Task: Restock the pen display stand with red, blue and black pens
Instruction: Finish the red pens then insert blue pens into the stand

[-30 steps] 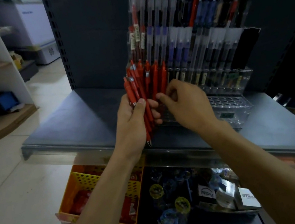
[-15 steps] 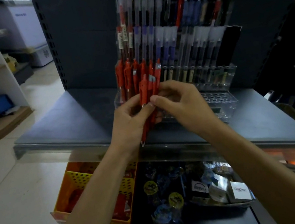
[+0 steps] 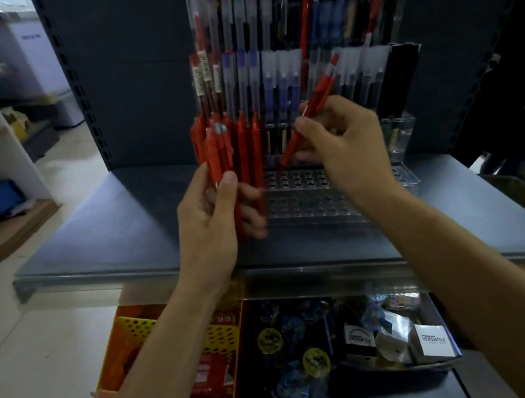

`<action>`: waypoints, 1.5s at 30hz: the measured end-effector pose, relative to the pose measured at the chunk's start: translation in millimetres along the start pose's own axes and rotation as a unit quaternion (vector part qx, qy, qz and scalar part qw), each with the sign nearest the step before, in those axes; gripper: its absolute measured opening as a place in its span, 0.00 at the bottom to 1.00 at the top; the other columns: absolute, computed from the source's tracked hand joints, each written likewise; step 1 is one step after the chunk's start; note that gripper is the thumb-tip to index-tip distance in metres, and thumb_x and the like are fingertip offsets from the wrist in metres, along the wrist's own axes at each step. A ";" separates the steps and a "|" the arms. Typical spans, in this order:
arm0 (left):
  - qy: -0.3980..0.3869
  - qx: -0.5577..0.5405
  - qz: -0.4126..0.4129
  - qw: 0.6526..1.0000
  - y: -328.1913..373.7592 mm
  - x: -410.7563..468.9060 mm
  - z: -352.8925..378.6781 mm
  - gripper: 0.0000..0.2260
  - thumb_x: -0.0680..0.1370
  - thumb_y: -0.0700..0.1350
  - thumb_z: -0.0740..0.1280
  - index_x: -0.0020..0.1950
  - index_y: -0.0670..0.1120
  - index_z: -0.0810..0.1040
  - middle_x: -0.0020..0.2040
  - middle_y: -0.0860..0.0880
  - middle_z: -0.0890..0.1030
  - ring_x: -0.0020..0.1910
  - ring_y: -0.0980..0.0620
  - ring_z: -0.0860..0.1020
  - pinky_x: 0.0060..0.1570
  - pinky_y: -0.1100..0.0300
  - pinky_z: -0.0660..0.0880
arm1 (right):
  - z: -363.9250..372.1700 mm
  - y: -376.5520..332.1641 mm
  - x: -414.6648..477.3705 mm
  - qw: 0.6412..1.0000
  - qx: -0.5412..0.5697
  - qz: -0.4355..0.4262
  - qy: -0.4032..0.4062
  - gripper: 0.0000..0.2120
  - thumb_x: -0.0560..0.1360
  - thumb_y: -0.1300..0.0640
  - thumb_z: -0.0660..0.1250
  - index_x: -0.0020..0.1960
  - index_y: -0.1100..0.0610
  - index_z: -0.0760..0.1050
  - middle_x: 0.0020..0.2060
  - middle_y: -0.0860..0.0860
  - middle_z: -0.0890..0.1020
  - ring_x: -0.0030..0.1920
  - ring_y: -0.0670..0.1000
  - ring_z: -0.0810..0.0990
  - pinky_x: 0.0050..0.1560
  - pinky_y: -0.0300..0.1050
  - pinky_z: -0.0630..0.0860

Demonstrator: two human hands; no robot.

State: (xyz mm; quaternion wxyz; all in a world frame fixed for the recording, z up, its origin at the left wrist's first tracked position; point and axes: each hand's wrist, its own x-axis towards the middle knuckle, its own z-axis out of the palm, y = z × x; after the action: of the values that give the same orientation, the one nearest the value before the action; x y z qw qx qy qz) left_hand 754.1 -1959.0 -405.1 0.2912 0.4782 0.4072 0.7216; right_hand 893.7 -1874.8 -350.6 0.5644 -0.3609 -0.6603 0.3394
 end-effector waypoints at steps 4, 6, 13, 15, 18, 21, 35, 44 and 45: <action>-0.004 -0.042 -0.049 0.998 -3.6 4.0 -3.7 0.07 0.83 0.43 0.55 0.53 0.49 0.73 0.32 0.52 0.71 0.24 0.54 0.63 0.21 0.63 0.59 | 9.4 5.7 13.3 0.998 -0.066 -0.014 -0.011 0.03 0.78 0.57 0.68 0.46 0.55 0.77 0.38 0.52 0.81 0.42 0.52 0.83 0.45 0.49 0.83; -0.022 -0.072 -0.067 0.995 -4.5 5.2 -4.9 0.07 0.80 0.43 0.54 0.52 0.47 0.72 0.32 0.51 0.70 0.24 0.54 0.63 0.21 0.62 0.58 | 16.5 9.6 13.4 0.994 -0.103 -0.020 -0.026 0.03 0.78 0.56 0.68 0.46 0.55 0.77 0.36 0.48 0.81 0.41 0.50 0.83 0.45 0.52 0.83; 0.012 -0.074 -0.051 0.996 -8.5 9.5 8.8 0.09 0.81 0.35 0.53 0.50 0.47 0.69 0.36 0.48 0.76 0.28 0.53 0.68 0.27 0.61 0.65 | 23.4 18.8 5.4 0.971 -0.225 -0.059 -0.047 0.12 0.76 0.56 0.70 0.58 0.53 0.73 0.36 0.45 0.82 0.38 0.42 0.80 0.42 0.31 0.75; 0.009 -0.066 -0.041 0.997 -10.4 10.1 12.8 0.08 0.81 0.35 0.54 0.52 0.46 0.70 0.38 0.49 0.77 0.30 0.53 0.69 0.28 0.61 0.67 | 25.9 22.3 -1.7 0.972 -0.221 -0.059 -0.048 0.16 0.76 0.56 0.69 0.61 0.52 0.68 0.37 0.45 0.81 0.38 0.42 0.80 0.39 0.29 0.73; 0.007 -0.061 -0.039 0.997 -12.8 9.6 16.4 0.06 0.82 0.35 0.55 0.55 0.42 0.69 0.38 0.49 0.78 0.30 0.54 0.70 0.28 0.62 0.68 | 29.0 26.7 -4.8 0.977 -0.199 -0.070 -0.036 0.11 0.78 0.54 0.66 0.58 0.53 0.68 0.37 0.47 0.81 0.36 0.44 0.80 0.36 0.41 0.78; 0.007 -0.045 -0.034 0.998 -13.5 8.7 19.1 0.06 0.82 0.35 0.56 0.57 0.40 0.69 0.39 0.49 0.79 0.31 0.55 0.73 0.30 0.62 0.71 | 33.4 30.0 -4.8 0.947 -0.302 -0.101 -0.034 0.07 0.78 0.52 0.65 0.54 0.54 0.73 0.38 0.47 0.82 0.38 0.50 0.81 0.40 0.52 0.80; 0.007 0.014 0.007 1.000 -2.5 4.2 25.5 0.08 0.82 0.38 0.59 0.59 0.47 0.74 0.46 0.49 0.81 0.34 0.55 0.74 0.34 0.60 0.72 | 15.1 12.6 -20.5 0.961 -0.261 -0.044 -0.081 0.10 0.81 0.51 0.61 0.55 0.55 0.78 0.44 0.49 0.80 0.43 0.45 0.78 0.44 0.40 0.76; -0.064 -0.007 -0.073 0.995 -6.4 -21.2 47.6 0.17 0.83 0.38 0.52 0.69 0.48 0.70 0.53 0.43 0.82 0.44 0.43 0.75 0.39 0.55 0.71 | -5.6 -9.0 -49.3 0.975 -0.151 0.005 -0.162 0.09 0.78 0.51 0.67 0.56 0.52 0.74 0.43 0.47 0.80 0.41 0.42 0.80 0.39 0.33 0.78; -0.067 -0.003 -0.072 0.995 -5.9 -22.4 47.3 0.17 0.83 0.38 0.52 0.68 0.48 0.72 0.51 0.42 0.82 0.42 0.45 0.73 0.37 0.56 0.70 | -5.8 -9.0 -48.9 0.977 -0.150 0.023 -0.152 0.10 0.78 0.51 0.67 0.57 0.53 0.73 0.44 0.48 0.80 0.42 0.44 0.80 0.41 0.36 0.79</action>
State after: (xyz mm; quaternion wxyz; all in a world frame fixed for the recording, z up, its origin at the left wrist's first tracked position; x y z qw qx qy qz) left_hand 806.4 -1959.6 -410.3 0.3704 0.4936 0.4184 0.6664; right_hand 903.7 -1921.2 -366.7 0.3888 -0.4003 -0.7735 0.3005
